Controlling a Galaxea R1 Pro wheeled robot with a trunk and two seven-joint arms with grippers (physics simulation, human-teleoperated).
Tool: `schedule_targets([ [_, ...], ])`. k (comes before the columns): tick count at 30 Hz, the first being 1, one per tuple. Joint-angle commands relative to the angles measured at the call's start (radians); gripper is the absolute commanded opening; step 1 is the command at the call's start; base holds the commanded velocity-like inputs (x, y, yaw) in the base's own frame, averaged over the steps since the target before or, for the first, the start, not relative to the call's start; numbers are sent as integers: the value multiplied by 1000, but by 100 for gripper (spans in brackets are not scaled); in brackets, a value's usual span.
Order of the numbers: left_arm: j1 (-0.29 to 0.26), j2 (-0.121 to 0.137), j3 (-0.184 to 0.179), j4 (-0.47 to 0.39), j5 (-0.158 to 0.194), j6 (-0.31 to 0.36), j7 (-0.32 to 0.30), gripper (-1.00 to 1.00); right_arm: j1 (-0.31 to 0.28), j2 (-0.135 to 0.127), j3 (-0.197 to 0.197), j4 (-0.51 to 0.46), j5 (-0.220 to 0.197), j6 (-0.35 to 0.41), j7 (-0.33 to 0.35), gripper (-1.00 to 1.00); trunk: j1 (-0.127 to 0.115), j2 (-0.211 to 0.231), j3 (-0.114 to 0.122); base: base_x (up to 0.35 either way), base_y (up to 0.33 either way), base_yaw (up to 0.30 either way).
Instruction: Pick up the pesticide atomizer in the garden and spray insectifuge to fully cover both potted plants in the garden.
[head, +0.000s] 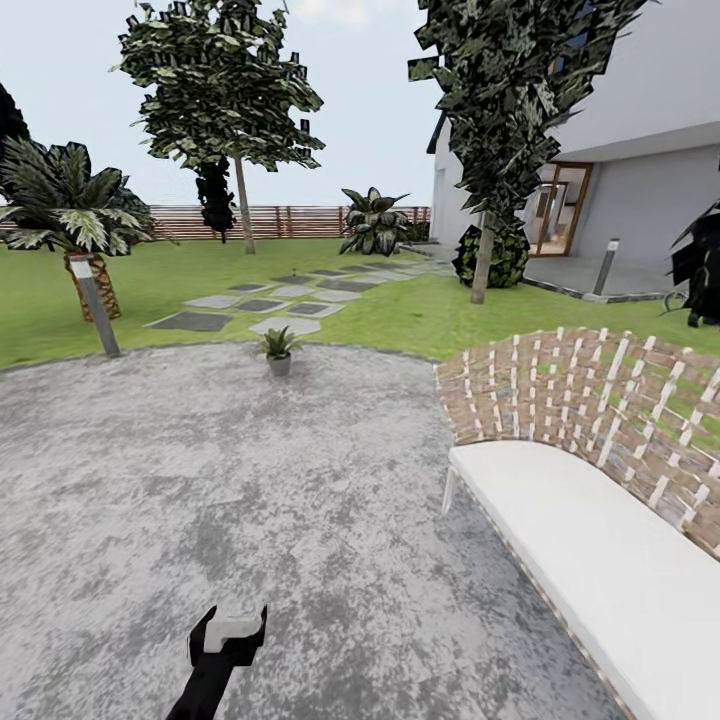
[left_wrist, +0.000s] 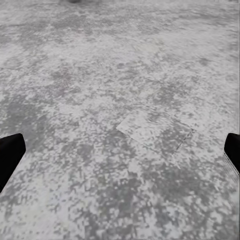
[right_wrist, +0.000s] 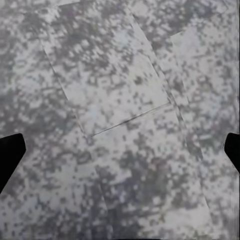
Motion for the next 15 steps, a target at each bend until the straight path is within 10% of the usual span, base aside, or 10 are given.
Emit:
schedule_targets([
  [1, 0, 0, 0, 0, 0, -3, 0, 100, 0, 0, 0, 0, 0, 0, 0, 100, 0, 0, -1, 325, -164, 7],
  [15, 0, 1, 0, -1, 50, -3, -1, 100, 0, 0, 0, 1, 1, 0, -1, 100, 0, 0, -1, 335, -32, 196],
])
